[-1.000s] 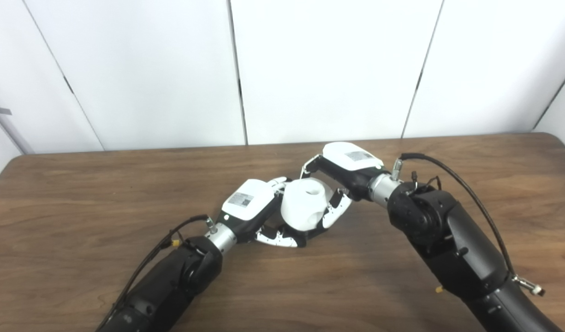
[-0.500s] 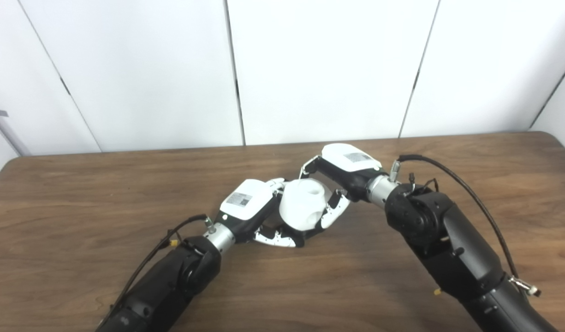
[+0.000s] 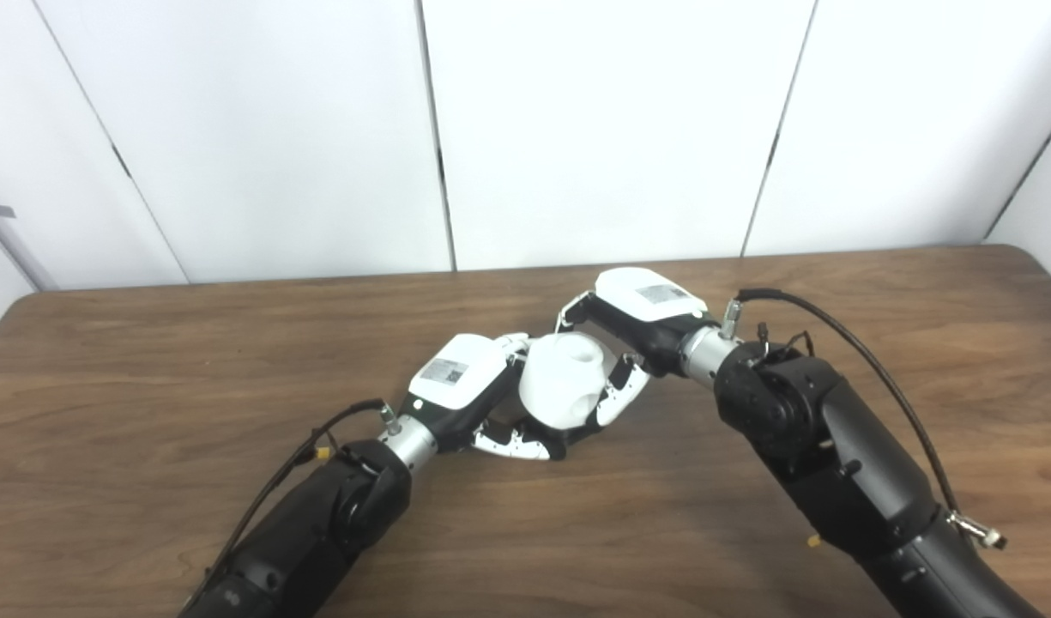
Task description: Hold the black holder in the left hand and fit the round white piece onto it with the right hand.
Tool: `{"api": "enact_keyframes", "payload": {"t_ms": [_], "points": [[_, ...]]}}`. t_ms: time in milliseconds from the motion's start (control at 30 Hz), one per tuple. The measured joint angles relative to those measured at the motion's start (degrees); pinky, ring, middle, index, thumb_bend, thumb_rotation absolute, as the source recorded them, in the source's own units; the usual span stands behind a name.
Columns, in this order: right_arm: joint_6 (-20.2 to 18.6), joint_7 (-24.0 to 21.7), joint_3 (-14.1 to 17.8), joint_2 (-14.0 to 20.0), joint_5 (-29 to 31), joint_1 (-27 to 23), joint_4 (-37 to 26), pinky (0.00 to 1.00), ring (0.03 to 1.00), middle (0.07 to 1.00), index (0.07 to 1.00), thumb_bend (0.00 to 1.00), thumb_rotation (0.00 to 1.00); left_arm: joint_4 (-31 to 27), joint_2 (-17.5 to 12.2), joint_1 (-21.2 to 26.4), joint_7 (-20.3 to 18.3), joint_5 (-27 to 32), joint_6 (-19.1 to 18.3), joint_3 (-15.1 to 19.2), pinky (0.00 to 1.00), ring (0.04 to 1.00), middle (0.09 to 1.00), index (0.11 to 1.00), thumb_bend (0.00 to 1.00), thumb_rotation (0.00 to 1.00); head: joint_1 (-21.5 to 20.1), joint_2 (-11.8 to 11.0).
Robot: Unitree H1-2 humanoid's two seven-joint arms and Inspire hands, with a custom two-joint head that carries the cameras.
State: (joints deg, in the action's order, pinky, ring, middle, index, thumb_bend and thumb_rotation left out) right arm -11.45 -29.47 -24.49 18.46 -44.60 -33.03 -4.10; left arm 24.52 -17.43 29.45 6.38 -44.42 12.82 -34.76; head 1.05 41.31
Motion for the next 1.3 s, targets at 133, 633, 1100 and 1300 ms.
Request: {"api": "enact_keyframes", "payload": {"t_ms": [133,633,1100,1300], "points": [[0.1,-0.2,0.0,0.1,0.0,-0.2,0.0,0.79,0.783,0.755,0.483,0.52,0.14,0.0,0.0,0.0,-0.1,0.0,0.0,0.2,0.70,0.882,0.862,0.486,0.52,0.08,0.0,0.2],[0.0,-2.6,-0.1,0.3,0.2,-0.3,-1.7,0.83,0.805,0.749,0.482,0.52,0.14,0.2,0.6,0.6,-0.6,0.0,0.0,0.3,0.70,0.894,0.845,0.479,0.52,0.08,0.1,0.4],[0.3,-3.6,0.7,0.5,0.9,-0.8,-3.8,0.77,0.773,0.743,0.482,0.52,0.14,0.8,1.1,1.0,-0.6,0.1,0.1,0.4,0.69,0.882,0.845,0.479,0.52,0.08,0.3,0.7],[0.3,-4.0,1.2,0.5,1.2,-1.7,-5.1,0.76,0.763,0.741,0.483,0.52,0.14,1.2,1.2,1.2,-0.6,0.1,0.3,0.3,0.69,0.882,0.846,0.479,0.52,0.08,0.3,0.6]]}}
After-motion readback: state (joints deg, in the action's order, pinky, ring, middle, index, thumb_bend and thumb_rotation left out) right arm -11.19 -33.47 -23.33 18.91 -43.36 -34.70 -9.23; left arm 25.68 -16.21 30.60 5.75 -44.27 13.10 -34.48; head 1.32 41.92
